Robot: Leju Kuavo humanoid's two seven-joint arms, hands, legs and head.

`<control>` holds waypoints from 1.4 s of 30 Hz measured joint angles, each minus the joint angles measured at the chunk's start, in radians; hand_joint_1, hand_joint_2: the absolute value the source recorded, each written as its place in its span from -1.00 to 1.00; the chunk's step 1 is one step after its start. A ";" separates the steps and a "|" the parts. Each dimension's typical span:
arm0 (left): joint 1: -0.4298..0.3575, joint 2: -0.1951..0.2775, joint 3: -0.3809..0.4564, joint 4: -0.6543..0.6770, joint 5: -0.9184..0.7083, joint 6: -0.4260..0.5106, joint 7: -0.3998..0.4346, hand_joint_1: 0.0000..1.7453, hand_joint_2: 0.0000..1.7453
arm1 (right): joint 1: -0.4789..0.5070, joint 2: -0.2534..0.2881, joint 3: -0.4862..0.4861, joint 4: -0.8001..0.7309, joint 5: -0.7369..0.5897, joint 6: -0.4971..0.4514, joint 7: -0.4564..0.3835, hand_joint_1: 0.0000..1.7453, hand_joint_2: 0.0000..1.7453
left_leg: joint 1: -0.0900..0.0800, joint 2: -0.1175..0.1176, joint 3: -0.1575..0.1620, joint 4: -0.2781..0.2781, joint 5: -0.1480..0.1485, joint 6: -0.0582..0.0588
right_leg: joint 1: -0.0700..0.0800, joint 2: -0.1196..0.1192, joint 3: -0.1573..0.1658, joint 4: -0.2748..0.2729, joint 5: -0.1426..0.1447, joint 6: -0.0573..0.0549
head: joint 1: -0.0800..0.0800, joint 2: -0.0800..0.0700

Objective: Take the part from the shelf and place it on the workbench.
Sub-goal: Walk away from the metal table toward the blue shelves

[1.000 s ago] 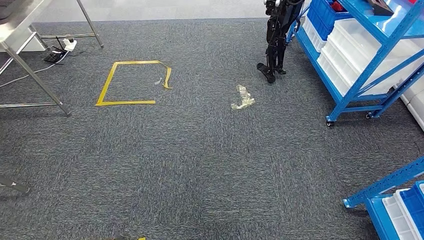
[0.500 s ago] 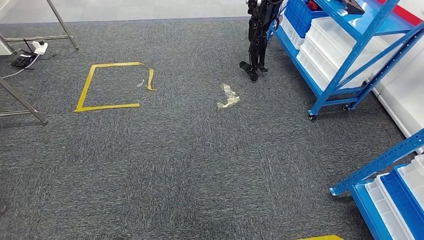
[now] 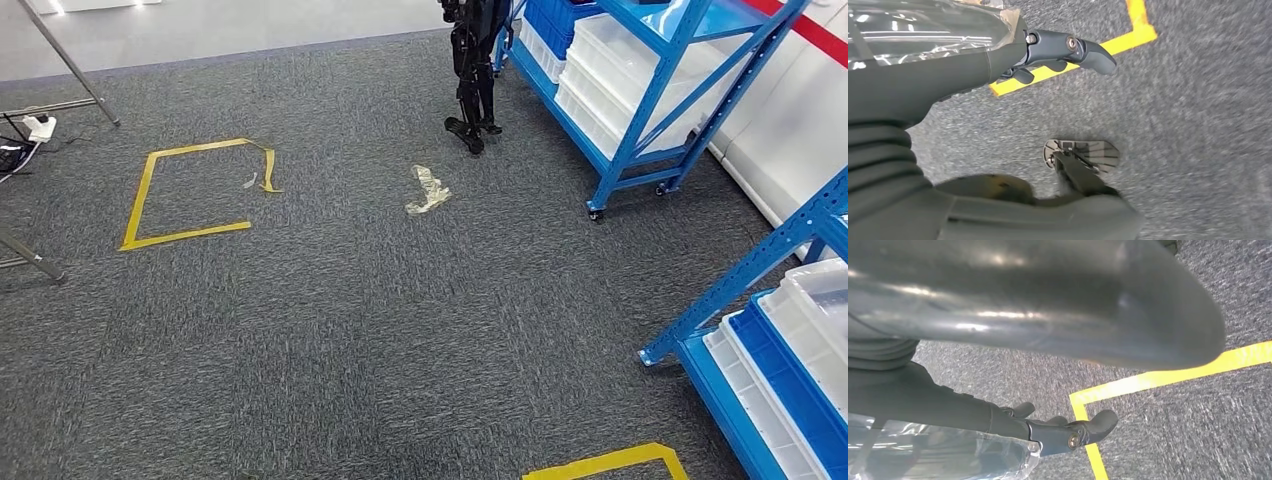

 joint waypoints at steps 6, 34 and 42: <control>-0.005 0.010 0.001 0.043 0.004 -0.001 -0.006 -1.00 1.00 | 0.002 0.001 -0.010 0.000 0.001 0.003 -0.001 -1.00 -1.00 | 0.005 -0.029 0.027 -0.094 0.095 0.003 | 0.009 0.044 0.005 0.003 -0.003 0.001 | 0.000 0.000; -0.030 0.030 0.009 0.134 0.019 -0.016 -0.031 -1.00 -1.00 | 0.000 0.002 -0.025 0.000 -0.011 0.010 -0.016 -1.00 -1.00 | 0.002 -0.009 -0.040 0.073 0.002 0.000 | 0.008 0.028 -0.001 0.002 0.004 -0.008 | -0.003 0.000; -0.039 0.033 0.010 0.149 0.020 -0.025 -0.037 -1.00 -1.00 | -0.001 0.001 -0.031 0.000 -0.019 0.022 -0.029 -1.00 -1.00 | -0.003 -0.033 0.071 -0.186 0.123 0.029 | 0.010 0.070 -0.019 0.009 0.003 0.020 | -0.002 0.000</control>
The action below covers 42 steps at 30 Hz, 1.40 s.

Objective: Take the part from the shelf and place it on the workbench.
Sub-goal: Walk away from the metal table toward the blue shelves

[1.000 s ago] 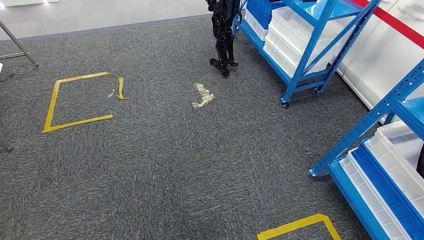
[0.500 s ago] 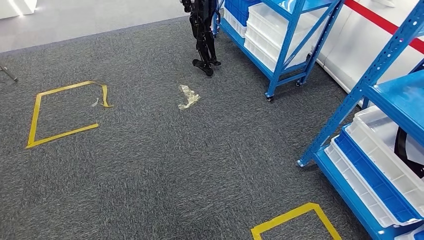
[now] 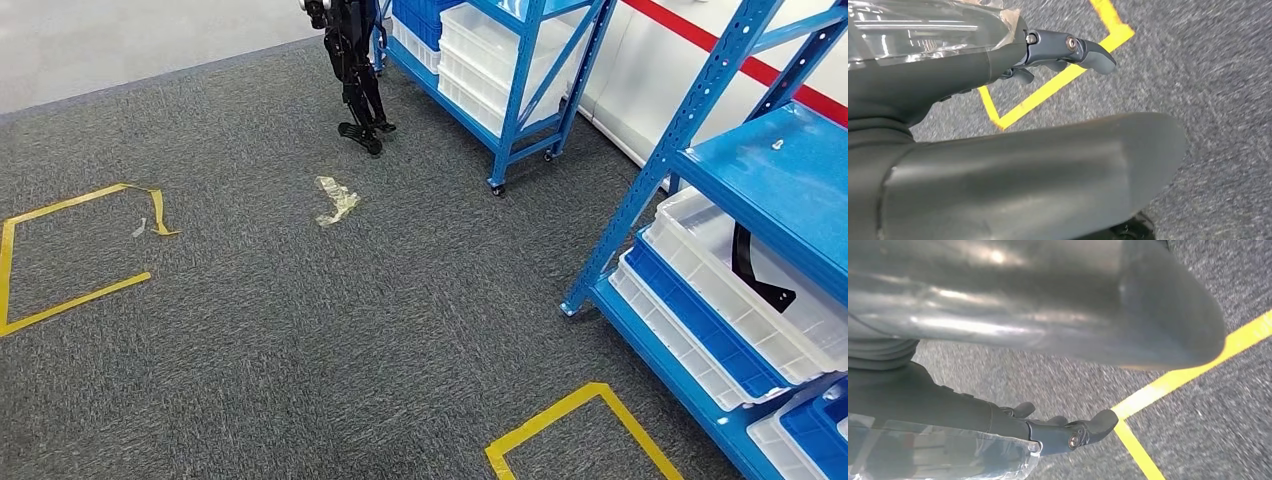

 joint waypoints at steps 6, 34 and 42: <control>-0.010 0.008 0.000 0.022 -0.003 -0.008 -0.003 -1.00 -1.00 | -0.005 -0.001 -0.010 0.000 -0.012 0.011 -0.009 -1.00 -1.00 | 0.002 0.059 0.000 -0.010 0.006 0.019 | -0.007 -0.060 -0.142 0.285 -0.120 0.004 | 0.007 0.000; -0.024 0.021 0.002 0.068 -0.002 -0.015 0.005 -1.00 -1.00 | -0.012 -0.002 -0.047 0.001 -0.044 0.028 -0.046 -1.00 -1.00 | 0.004 0.029 0.002 -0.013 0.008 0.015 | -0.004 -0.044 -0.076 0.151 -0.075 0.001 | -0.002 0.000; -0.021 0.025 0.003 0.075 0.001 -0.017 0.008 -1.00 -1.00 | -0.018 -0.006 -0.058 0.001 -0.042 0.045 -0.056 -1.00 -1.00 | -0.005 0.115 0.010 -0.009 -0.006 -0.003 | -0.010 -0.136 0.008 0.007 -0.016 0.032 | 0.000 0.000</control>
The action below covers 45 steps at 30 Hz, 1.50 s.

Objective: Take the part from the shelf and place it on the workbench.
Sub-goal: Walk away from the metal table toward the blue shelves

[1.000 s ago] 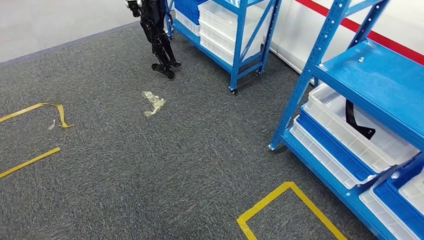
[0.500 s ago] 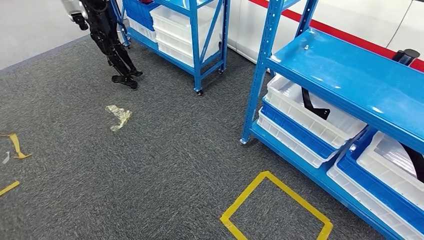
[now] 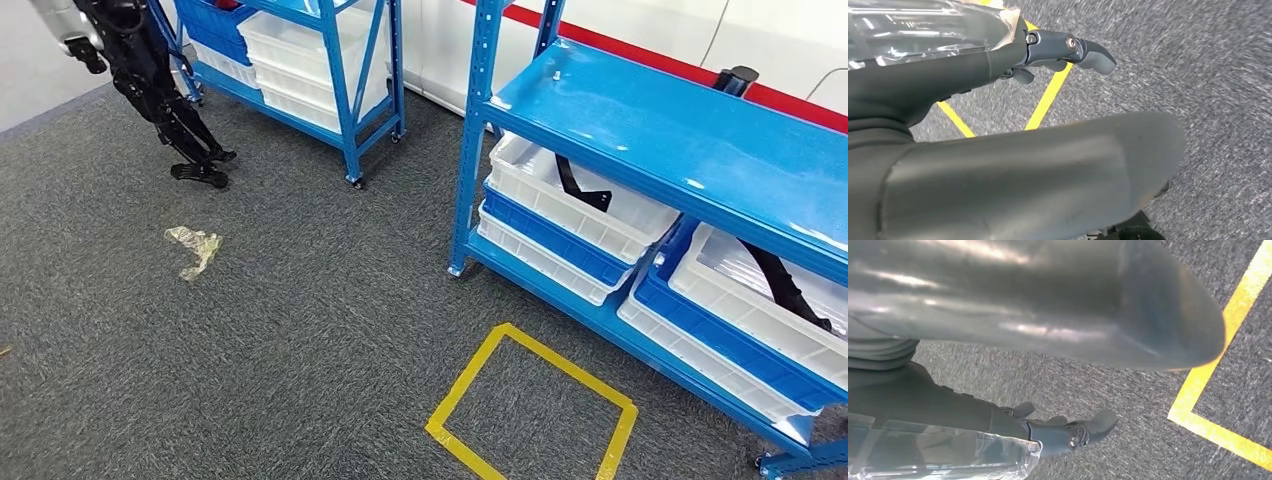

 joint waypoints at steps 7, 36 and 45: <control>-0.002 -0.001 0.004 0.003 0.002 -0.001 0.000 -1.00 -1.00 | -0.004 -0.004 -0.001 0.000 -0.001 0.003 -0.002 -1.00 -1.00 | 0.014 -0.061 -0.041 0.138 -0.098 -0.032 | -0.004 0.061 0.010 -0.019 0.017 -0.052 | -0.012 0.000; -0.007 -0.006 0.014 0.007 -0.002 -0.008 -0.013 -1.00 -1.00 | -0.002 -0.007 -0.010 0.008 -0.018 0.003 -0.010 -1.00 -1.00 | 0.008 -0.016 0.018 0.034 -0.051 -0.030 | -0.005 0.040 0.005 -0.022 0.025 -0.041 | -0.011 0.000; -0.002 -0.009 0.013 0.008 -0.007 -0.009 -0.013 -1.00 -1.00 | -0.003 -0.003 -0.022 0.009 -0.022 0.001 -0.010 -1.00 -1.00 | 0.021 -0.151 -0.010 0.052 -0.017 -0.029 | 0.003 0.155 0.006 -0.018 0.028 -0.052 | -0.014 0.000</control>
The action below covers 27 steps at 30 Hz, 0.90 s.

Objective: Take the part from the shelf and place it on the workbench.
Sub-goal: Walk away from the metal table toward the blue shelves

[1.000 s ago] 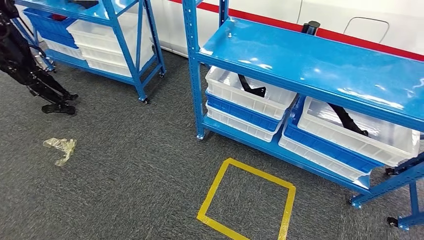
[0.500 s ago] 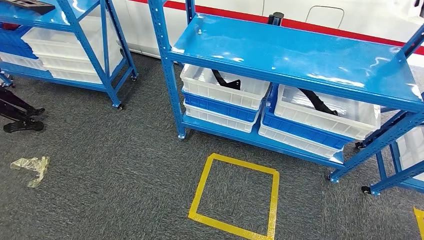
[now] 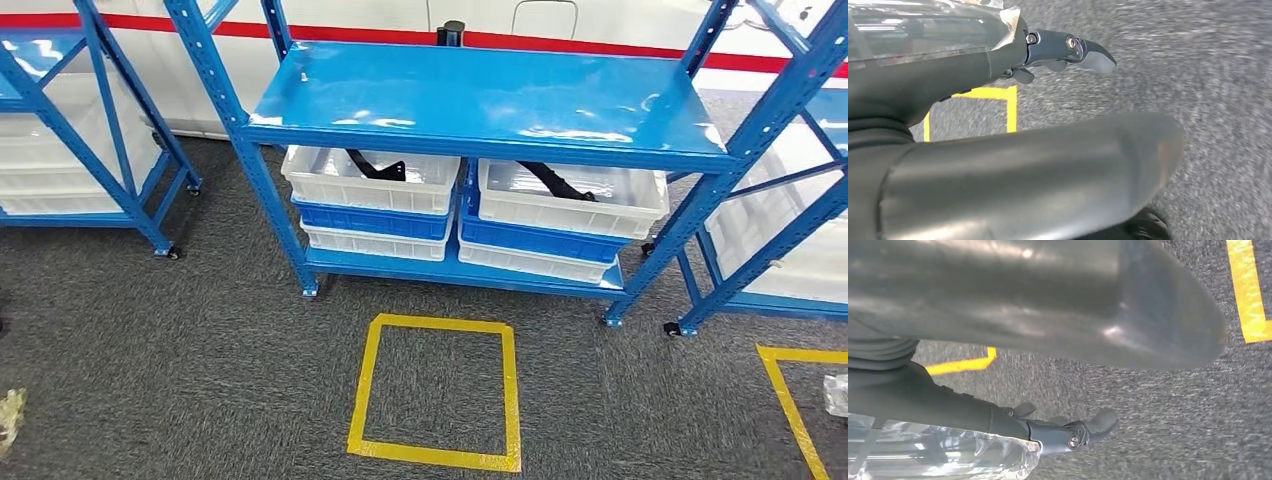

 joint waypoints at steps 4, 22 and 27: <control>-0.002 -0.001 0.000 0.000 -0.001 0.000 0.000 -1.00 -1.00 | 0.000 0.000 -0.003 0.000 0.000 -0.001 0.000 -1.00 -1.00 | -0.007 0.001 0.019 -0.051 0.014 0.017 | -0.002 0.038 -0.021 -0.003 0.009 0.028 | 0.000 0.000; -0.008 -0.008 0.006 -0.001 0.010 0.016 -0.014 -1.00 0.50 | -0.007 0.002 0.011 0.002 0.069 -0.070 0.037 -1.00 1.00 | -0.017 0.141 0.033 -0.066 0.016 0.038 | -0.001 -0.119 0.004 -0.004 -0.004 0.037 | 0.008 0.000; -0.008 -0.012 0.010 -0.001 0.011 0.018 -0.019 -1.00 1.00 | -0.011 0.002 0.023 0.002 0.080 -0.070 0.046 -1.00 1.00 | -0.015 0.139 0.037 -0.075 0.021 0.025 | 0.003 -0.119 0.004 -0.004 -0.006 0.028 | 0.008 0.000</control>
